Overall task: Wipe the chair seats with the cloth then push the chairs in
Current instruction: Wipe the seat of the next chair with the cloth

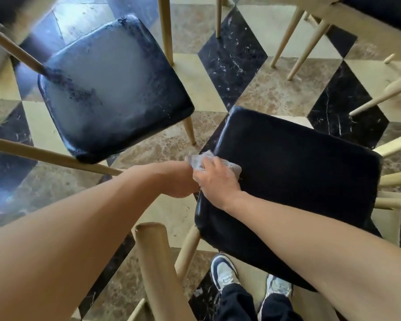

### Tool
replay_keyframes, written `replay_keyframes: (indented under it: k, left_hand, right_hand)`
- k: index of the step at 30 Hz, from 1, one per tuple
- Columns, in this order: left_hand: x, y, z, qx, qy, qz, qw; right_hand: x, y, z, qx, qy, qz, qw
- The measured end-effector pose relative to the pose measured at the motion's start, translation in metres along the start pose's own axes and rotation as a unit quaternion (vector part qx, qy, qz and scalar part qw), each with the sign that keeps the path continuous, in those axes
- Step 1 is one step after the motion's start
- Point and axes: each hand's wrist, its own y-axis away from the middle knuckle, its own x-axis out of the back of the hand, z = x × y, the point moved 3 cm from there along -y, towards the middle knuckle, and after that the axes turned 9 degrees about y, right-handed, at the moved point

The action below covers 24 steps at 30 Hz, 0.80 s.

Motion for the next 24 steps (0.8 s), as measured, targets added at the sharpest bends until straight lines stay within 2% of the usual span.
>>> replay_keyframes:
  k: [2, 3, 4, 6, 7, 10, 12, 13, 15, 18, 21, 22, 24]
  left_hand:
    - [0.006, -0.007, -0.012, 0.02, 0.007, 0.017, 1.0]
    - [0.007, -0.009, -0.018, 0.034, 0.009, 0.025, 0.999]
    - [0.008, -0.012, -0.022, 0.04, 0.01, 0.037, 0.998]
    - [0.006, -0.017, -0.029, 0.047, 0.004, 0.046, 0.998]
    - [0.005, -0.017, -0.031, 0.048, 0.003, 0.039, 0.998]
    - [0.001, -0.017, -0.032, 0.042, 0.033, 0.004, 0.999]
    - [0.003, -0.014, -0.03, 0.046, 0.058, 0.012, 0.997]
    - [0.006, -0.012, -0.029, 0.048, 0.062, 0.019, 0.997]
    - [0.015, -0.007, -0.026, 0.057, 0.065, 0.018, 0.996]
    - [0.032, 0.005, -0.023, 0.063, 0.067, 0.001, 0.996]
    - [0.046, 0.015, -0.019, 0.06, 0.082, 0.025, 0.994]
    - [0.048, 0.018, -0.019, 0.063, 0.094, 0.036, 0.993]
    - [0.049, 0.024, -0.011, 0.061, 0.092, 0.027, 0.994]
  right_hand:
    - [-0.007, 0.004, -0.013, 0.188, 0.075, -0.028, 0.979]
    - [-0.009, 0.008, -0.012, 0.26, 0.102, -0.042, 0.959]
    - [-0.008, 0.008, -0.005, 0.296, 0.123, -0.051, 0.946]
    - [0.0, -0.002, 0.017, 0.28, 0.156, -0.037, 0.947]
    - [0.004, -0.012, 0.031, 0.239, 0.161, -0.029, 0.957]
    - [0.025, -0.046, 0.079, 0.017, 0.132, -0.043, 0.99]
    - [0.032, -0.057, 0.097, -0.12, 0.082, -0.039, 0.989]
    - [0.031, -0.059, 0.096, -0.15, 0.071, -0.046, 0.985]
    - [0.028, -0.051, 0.072, -0.115, 0.078, -0.061, 0.988]
    - [0.005, -0.006, 0.003, 0.046, 0.061, -0.068, 0.995]
    - [-0.004, 0.063, -0.049, 0.181, 0.069, -0.08, 0.978]
    - [-0.005, 0.078, -0.053, 0.191, 0.044, -0.091, 0.976]
    - [-0.002, 0.096, -0.042, 0.132, 0.003, -0.111, 0.985]
